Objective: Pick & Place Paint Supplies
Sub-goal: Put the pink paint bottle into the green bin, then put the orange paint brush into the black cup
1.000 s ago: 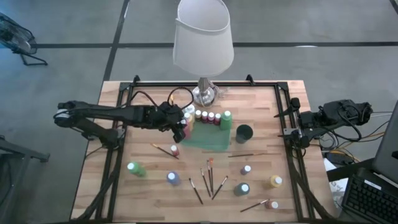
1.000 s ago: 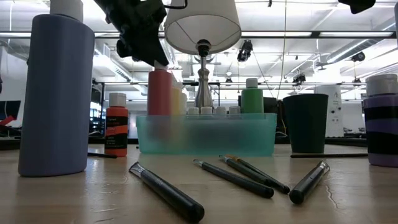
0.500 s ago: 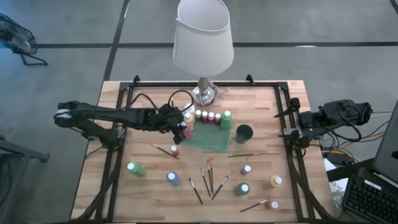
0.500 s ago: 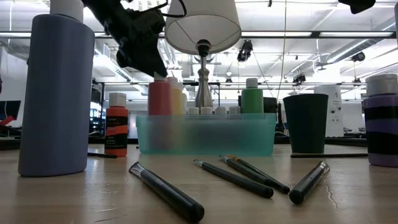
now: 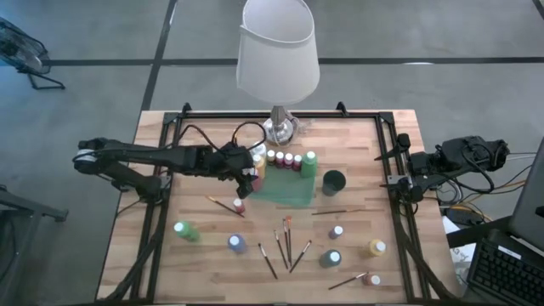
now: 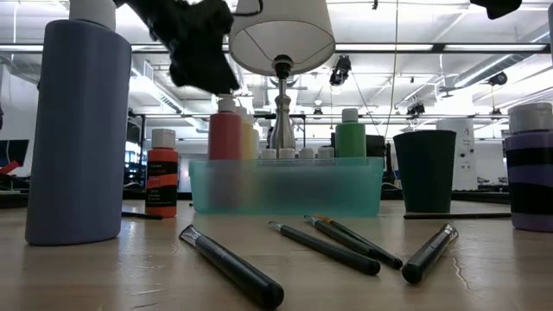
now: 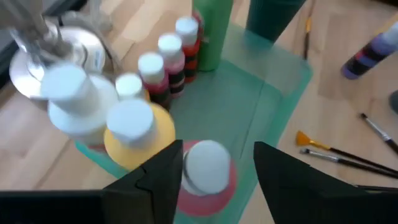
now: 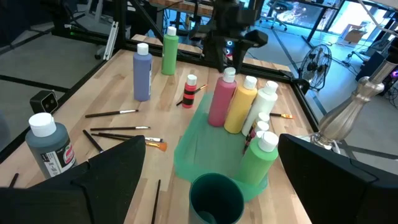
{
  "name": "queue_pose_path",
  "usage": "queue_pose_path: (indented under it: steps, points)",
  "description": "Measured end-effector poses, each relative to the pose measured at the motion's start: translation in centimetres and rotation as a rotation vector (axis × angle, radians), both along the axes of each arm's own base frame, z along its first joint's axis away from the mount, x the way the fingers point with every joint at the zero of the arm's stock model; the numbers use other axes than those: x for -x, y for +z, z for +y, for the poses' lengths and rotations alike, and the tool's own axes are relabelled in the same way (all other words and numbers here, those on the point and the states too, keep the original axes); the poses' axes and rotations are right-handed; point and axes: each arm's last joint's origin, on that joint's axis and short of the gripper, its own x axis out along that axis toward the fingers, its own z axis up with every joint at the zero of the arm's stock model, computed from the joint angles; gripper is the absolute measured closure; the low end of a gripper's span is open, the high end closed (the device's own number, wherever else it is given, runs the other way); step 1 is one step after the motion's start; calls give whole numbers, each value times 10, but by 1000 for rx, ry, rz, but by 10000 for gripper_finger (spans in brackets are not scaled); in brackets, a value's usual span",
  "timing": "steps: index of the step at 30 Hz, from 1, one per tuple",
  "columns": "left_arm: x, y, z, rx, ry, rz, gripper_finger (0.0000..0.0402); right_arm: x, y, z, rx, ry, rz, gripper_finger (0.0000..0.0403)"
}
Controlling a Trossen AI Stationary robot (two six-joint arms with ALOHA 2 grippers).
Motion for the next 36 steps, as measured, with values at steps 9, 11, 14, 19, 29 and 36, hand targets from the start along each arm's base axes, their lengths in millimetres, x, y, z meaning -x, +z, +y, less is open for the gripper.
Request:
queue_pose_path:
  steps: [9, 11, 14, 19, 29, 36]
  points:
    - [11, 49, 0, -130, -102, -29, 161, 0, 0, 0, 0, 0, 0, 39]
    - [16, 61, 0, -156, -101, -37, 162, 0, 0, 0, 0, 0, 0, 39]
    - [27, 78, 1, -193, -60, -42, 165, 0, 0, 0, 0, 0, 0, 39]
    - [53, 104, 6, -313, 113, -79, 165, 0, 0, 0, 0, 0, 0, 39]
    - [101, 111, 32, -319, 423, -193, 168, 0, 0, 0, 0, 0, 0, 39]
    - [108, 63, 74, -165, 695, -194, 169, 0, 0, 0, 0, 0, 0, 39]
